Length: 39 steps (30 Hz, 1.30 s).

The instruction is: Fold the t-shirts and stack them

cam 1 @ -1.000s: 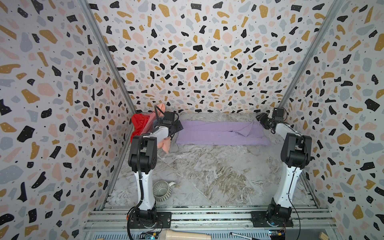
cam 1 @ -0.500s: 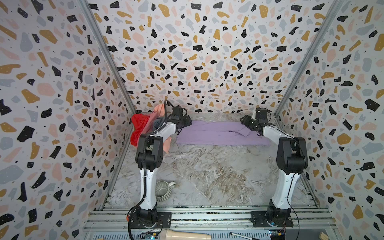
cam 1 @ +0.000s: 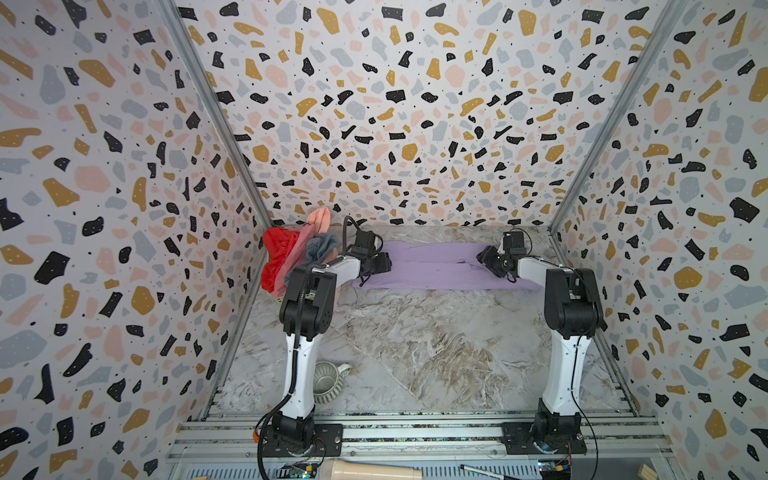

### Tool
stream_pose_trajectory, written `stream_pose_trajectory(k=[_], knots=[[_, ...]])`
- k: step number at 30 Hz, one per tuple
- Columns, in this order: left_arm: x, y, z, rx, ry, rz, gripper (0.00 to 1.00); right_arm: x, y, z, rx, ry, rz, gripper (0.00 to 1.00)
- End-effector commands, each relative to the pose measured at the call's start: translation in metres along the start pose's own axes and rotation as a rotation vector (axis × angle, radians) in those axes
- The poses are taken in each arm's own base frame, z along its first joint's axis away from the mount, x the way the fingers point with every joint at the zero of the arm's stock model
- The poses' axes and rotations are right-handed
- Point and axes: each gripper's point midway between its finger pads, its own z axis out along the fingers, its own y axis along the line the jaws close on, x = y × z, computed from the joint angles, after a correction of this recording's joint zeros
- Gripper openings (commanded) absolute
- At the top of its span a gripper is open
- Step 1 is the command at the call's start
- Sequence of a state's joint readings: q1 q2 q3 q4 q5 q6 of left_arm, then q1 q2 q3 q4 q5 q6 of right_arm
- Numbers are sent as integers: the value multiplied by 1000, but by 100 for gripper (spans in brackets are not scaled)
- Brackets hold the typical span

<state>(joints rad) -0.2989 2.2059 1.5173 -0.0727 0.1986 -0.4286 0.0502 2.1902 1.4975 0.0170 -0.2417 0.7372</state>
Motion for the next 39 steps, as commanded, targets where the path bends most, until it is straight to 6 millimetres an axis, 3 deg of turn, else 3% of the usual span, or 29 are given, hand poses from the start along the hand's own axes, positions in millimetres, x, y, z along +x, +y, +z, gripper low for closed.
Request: stream_pose_trajectory(k=[1, 5, 8, 11, 13, 14, 16, 19, 26, 30, 34, 39], knots=[[68, 5, -9, -28, 129, -22, 63, 10, -21, 21, 8, 72, 68, 63], [139, 1, -38, -18, 188, -77, 63, -3, 1, 38, -95, 69, 35, 63], [206, -23, -64, -11, 293, 12, 63, -5, 35, 50, -216, 72, -33, 63], [273, -81, -87, 155, 400, 103, 63, 12, 78, 67, -339, 142, -129, 64], [302, -123, -101, 264, 453, 168, 63, 34, 115, 74, -450, 202, -213, 64], [305, -139, -106, 293, 451, 204, 63, 43, 130, 76, -492, 222, -252, 64], [304, -167, -118, 337, 439, 283, 63, 61, 166, 72, -615, 254, -350, 64], [277, -187, -133, 352, 368, 328, 64, 66, 197, 58, -738, 265, -428, 65], [226, -201, -156, 357, 216, 318, 66, 19, 205, 7, -716, 101, -486, 67], [201, -178, -149, 270, 153, 295, 68, 14, 203, -16, -638, 77, -513, 67], [182, -134, -136, 165, 120, 262, 68, 34, 184, -24, -531, 105, -469, 67], [189, -123, -123, 166, 157, 289, 68, 67, 166, -16, -471, 145, -434, 67]])
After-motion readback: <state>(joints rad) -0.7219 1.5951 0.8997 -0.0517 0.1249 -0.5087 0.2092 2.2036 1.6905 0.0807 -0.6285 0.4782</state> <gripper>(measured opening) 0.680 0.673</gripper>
